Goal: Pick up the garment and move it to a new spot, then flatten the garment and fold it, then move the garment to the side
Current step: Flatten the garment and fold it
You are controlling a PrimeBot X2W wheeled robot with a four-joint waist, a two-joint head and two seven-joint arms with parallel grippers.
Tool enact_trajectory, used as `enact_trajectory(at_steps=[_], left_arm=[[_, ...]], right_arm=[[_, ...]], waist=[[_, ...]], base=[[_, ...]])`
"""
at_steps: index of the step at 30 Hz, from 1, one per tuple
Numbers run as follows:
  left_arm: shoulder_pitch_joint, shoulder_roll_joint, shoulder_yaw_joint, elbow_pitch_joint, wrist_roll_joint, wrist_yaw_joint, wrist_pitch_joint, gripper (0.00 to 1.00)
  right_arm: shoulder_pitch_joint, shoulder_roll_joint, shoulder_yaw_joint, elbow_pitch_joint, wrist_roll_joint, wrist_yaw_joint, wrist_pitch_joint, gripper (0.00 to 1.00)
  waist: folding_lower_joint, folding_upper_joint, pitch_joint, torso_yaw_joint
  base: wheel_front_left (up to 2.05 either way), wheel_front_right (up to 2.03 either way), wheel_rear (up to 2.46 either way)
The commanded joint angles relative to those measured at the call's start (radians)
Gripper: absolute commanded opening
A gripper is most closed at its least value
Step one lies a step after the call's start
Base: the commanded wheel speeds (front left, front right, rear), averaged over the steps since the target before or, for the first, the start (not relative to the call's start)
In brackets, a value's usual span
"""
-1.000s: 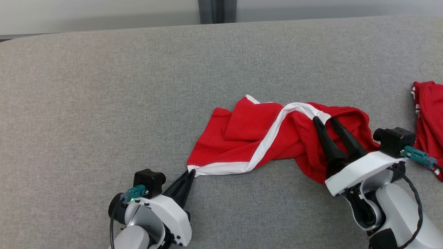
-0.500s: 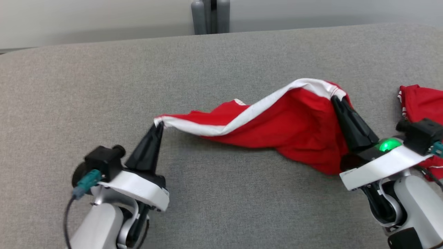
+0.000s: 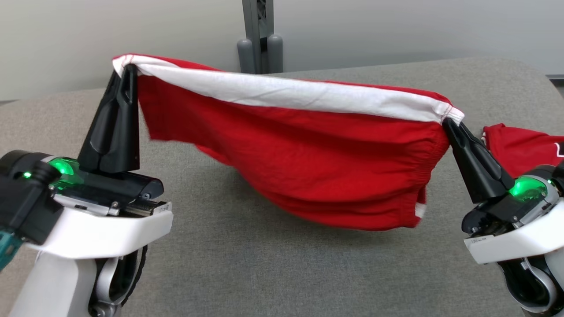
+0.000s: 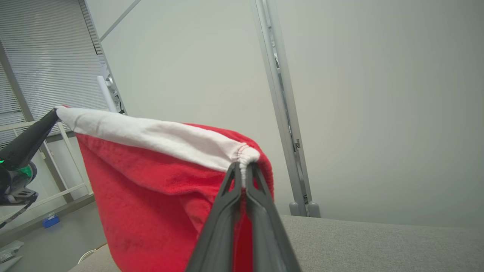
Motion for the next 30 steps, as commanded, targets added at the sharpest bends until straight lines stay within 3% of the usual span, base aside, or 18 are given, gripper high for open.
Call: enact_trajectory(at_steps=[1,9,17,20,21,25,30], left_arm=[[-0.013,0.006,0.007,-0.017,0.001,0.010,0.003,0.00],[-0.008,0.027,0.002,-0.127,0.008,0.023,0.059,0.00],[-0.096,0.030,-0.021,-0.031,-0.022,-0.019,0.095,0.00],[-0.195,0.020,-0.031,0.084,-0.046,-0.064,0.099,0.00],[-0.284,0.011,-0.043,0.185,-0.059,-0.100,0.103,0.00],[-0.485,-0.020,-0.059,0.433,-0.074,-0.168,0.084,0.00],[-0.735,-0.064,-0.067,0.728,-0.065,-0.223,0.017,0.00]], right_arm=[[0.014,-0.009,-0.006,-0.006,0.006,0.000,-0.001,0.00],[0.068,-0.025,-0.031,-0.048,0.026,0.000,0.009,0.00],[-0.034,0.013,-0.033,0.036,-0.006,0.000,0.013,0.00],[-0.145,0.030,-0.029,0.145,-0.027,0.000,0.002,0.00],[-0.243,0.041,-0.023,0.230,-0.047,0.000,-0.004,0.00],[-0.465,0.066,0.011,0.433,-0.108,0.000,-0.022,0.00],[-0.729,0.105,0.067,0.666,-0.180,0.000,-0.056,0.00]], waist=[[0.0000,0.0000,-0.012,-0.005],[0.0000,0.0000,-0.040,-0.017],[0.0000,0.0000,-0.011,-0.028],[0.0000,0.0000,0.016,-0.025],[0.0000,0.0000,0.038,-0.020],[0.0000,0.0000,0.076,-0.007],[0.0000,0.0000,0.121,0.007]], base=[[0.00,0.00,0.00],[0.00,0.00,0.00],[0.00,0.00,0.00],[0.00,0.00,0.00],[0.00,0.00,0.00],[0.00,0.00,0.00],[0.00,0.00,0.00]])
